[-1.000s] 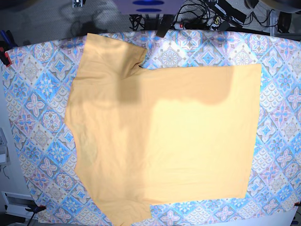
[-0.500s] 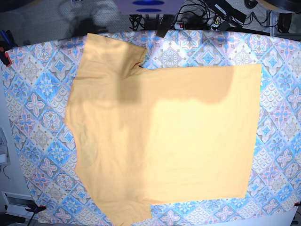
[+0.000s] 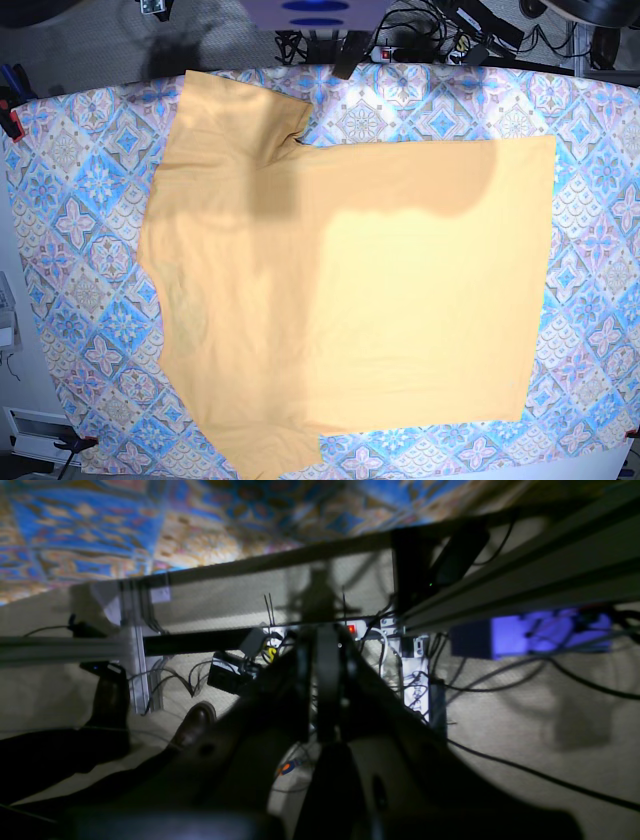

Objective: Fold the T-shirt properly

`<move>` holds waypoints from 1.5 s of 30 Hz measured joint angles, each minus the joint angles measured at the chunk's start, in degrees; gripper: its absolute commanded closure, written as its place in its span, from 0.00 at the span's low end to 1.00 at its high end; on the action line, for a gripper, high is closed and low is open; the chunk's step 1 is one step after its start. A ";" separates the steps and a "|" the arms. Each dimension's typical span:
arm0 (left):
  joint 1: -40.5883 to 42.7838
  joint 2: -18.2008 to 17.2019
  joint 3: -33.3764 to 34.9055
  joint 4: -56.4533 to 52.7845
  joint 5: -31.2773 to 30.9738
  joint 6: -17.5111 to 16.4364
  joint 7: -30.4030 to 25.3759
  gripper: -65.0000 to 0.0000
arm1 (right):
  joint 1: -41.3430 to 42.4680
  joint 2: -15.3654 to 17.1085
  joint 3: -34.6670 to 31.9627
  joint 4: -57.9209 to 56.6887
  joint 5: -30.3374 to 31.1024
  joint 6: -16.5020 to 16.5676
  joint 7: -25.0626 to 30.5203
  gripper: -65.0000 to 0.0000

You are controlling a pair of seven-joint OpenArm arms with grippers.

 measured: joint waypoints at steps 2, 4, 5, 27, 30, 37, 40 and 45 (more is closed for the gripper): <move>1.07 0.00 0.04 2.93 0.00 0.02 0.20 1.00 | -0.37 0.00 1.60 2.03 0.11 -0.22 -0.33 1.00; 1.75 -0.02 -0.02 5.75 -0.07 0.04 0.07 1.00 | -0.79 0.28 2.56 3.85 0.17 -0.24 -0.11 1.00; 2.21 -0.02 -0.02 7.19 -0.11 0.04 0.17 1.00 | -0.96 0.28 2.93 4.63 0.13 -0.22 -0.11 1.00; 4.74 -6.69 -2.60 33.77 -37.40 0.59 18.73 1.00 | -3.50 0.26 4.74 23.32 0.02 -0.20 -10.75 1.00; 4.20 -7.06 -4.42 34.69 -40.94 0.44 18.86 1.00 | -3.48 0.22 4.74 24.92 0.02 -0.17 -11.13 1.00; 1.42 -7.78 -7.17 34.71 -50.88 0.17 21.88 1.00 | -3.32 0.28 4.74 25.44 0.04 -0.17 -11.50 1.00; -0.83 -9.22 -9.66 34.67 -56.57 0.76 25.77 1.00 | -3.02 0.26 4.74 25.51 0.07 -0.20 -11.41 1.00; -5.62 -8.76 -14.97 34.49 -64.06 0.59 37.64 1.00 | -3.15 0.13 4.74 25.51 0.04 -0.17 -11.52 1.00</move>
